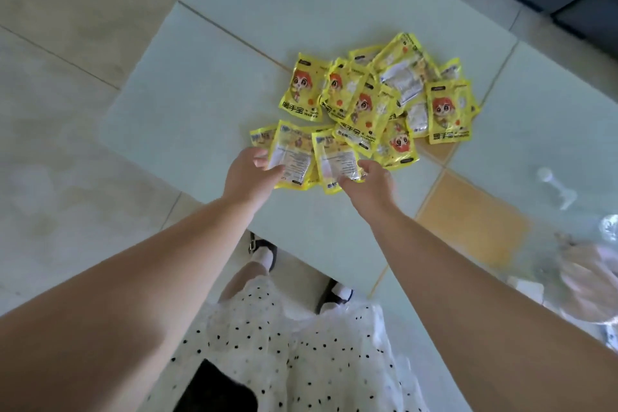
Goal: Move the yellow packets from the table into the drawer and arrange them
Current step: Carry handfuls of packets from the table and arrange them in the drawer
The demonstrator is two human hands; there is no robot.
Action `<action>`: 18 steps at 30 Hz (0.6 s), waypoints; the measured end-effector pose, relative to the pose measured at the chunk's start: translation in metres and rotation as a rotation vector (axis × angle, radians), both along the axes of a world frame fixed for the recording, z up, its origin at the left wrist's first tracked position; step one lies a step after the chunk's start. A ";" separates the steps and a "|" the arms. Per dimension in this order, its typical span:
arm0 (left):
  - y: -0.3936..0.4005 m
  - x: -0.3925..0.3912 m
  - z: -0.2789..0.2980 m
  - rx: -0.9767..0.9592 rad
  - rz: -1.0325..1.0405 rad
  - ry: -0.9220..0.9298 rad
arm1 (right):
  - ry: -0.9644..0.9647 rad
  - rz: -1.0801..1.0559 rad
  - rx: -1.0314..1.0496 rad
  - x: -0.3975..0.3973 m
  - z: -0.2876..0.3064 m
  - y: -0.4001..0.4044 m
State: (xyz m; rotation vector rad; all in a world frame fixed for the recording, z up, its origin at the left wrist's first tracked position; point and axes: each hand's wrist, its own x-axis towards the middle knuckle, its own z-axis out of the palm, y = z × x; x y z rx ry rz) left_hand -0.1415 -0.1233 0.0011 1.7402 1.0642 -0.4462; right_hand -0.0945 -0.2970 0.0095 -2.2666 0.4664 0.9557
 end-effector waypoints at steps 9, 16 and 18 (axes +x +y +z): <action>-0.005 0.051 -0.054 0.207 -0.227 0.109 | 0.059 -0.011 -0.180 0.025 -0.049 0.016; -0.009 0.047 -0.068 0.313 -0.294 0.133 | -0.003 -0.030 -0.297 0.018 -0.066 0.024; -0.007 0.047 -0.071 0.336 -0.305 0.132 | 0.004 -0.036 -0.287 0.018 -0.068 0.022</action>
